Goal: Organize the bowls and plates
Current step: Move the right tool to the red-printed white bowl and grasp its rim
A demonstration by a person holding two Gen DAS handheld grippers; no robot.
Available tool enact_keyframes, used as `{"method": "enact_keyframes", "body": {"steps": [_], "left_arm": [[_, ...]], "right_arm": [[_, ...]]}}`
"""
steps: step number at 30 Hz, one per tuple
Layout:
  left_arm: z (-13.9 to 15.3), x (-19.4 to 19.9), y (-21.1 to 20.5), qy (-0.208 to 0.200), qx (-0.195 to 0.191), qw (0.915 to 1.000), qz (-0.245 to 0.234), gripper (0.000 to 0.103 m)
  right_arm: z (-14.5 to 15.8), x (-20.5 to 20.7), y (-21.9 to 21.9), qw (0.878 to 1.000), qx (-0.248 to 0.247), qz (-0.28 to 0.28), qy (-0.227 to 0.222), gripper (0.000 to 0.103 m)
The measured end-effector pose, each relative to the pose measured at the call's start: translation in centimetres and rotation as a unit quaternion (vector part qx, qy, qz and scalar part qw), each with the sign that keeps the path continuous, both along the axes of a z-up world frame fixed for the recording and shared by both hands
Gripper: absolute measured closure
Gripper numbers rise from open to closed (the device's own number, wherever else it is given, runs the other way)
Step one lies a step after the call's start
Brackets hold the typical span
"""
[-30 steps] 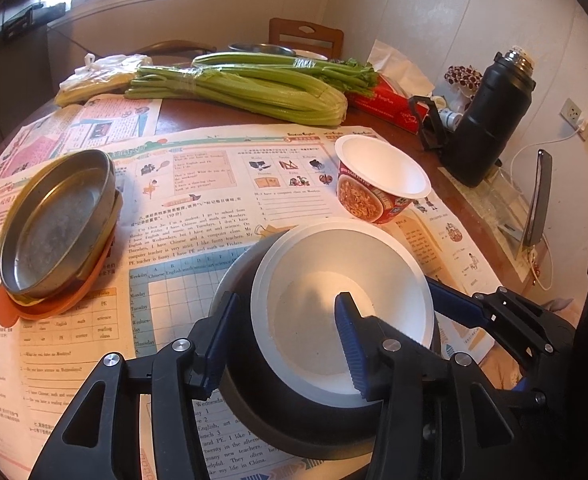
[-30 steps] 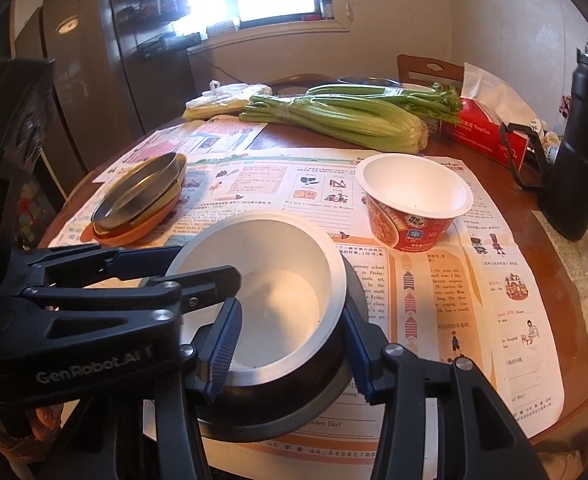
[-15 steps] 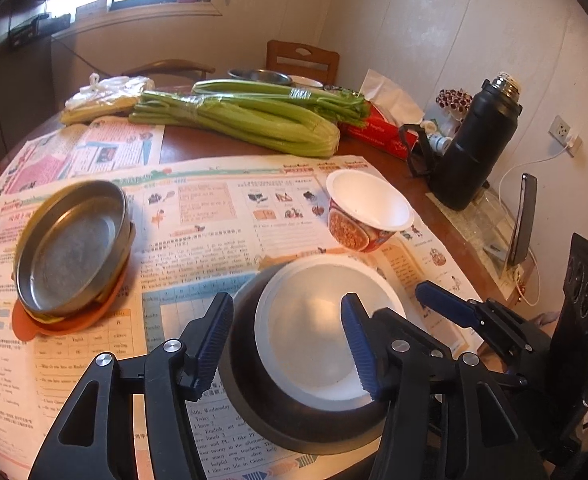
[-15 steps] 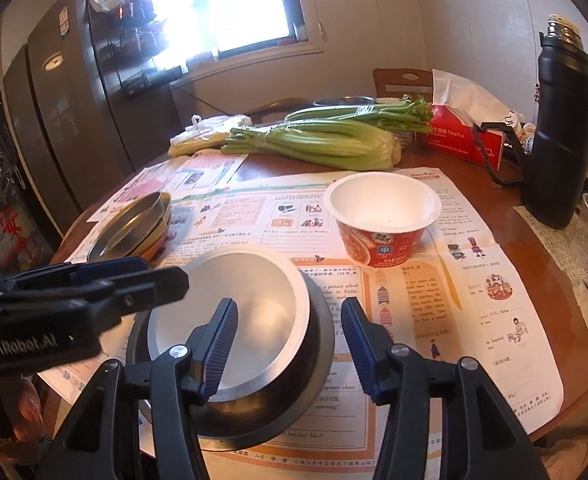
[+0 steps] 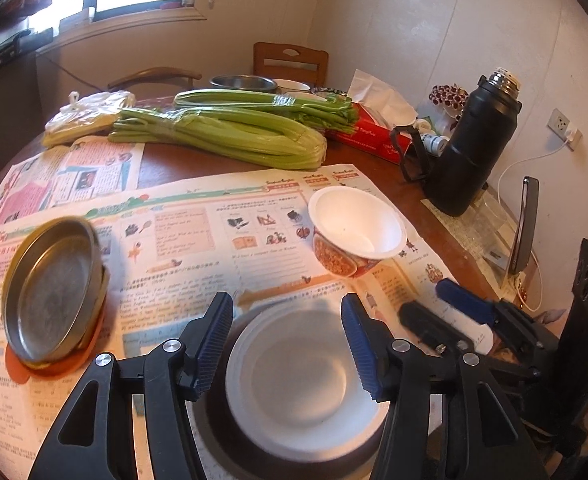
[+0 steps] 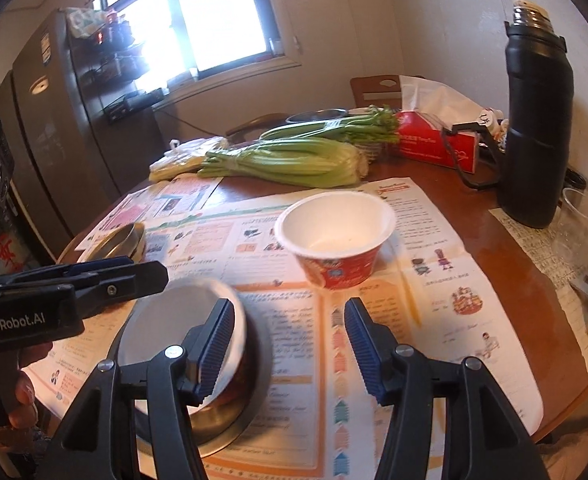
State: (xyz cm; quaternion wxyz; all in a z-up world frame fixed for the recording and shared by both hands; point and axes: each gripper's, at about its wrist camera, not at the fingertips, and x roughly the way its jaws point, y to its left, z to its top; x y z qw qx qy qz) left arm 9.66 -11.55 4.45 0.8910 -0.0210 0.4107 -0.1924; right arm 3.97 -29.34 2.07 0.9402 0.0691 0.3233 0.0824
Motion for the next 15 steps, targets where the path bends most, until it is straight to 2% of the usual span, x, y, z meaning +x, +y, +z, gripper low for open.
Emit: {"method": "enact_keyframes", "body": {"steps": [10,15], "left_arm": [[1.2,3.6,-2.5,0.003,0.011,0.9998,-0.013,0.045],[1.4,5.3,-3.7,0.011,0.022,0.9995,-0.018,0.045]], "right_arm": [[1.8,2.9,-3.5,0.998,-0.014,-0.059,-0.011,0.046],[2.1,4.5,-4.8,0.998,-0.007,-0.067,-0.004,0.046]]}}
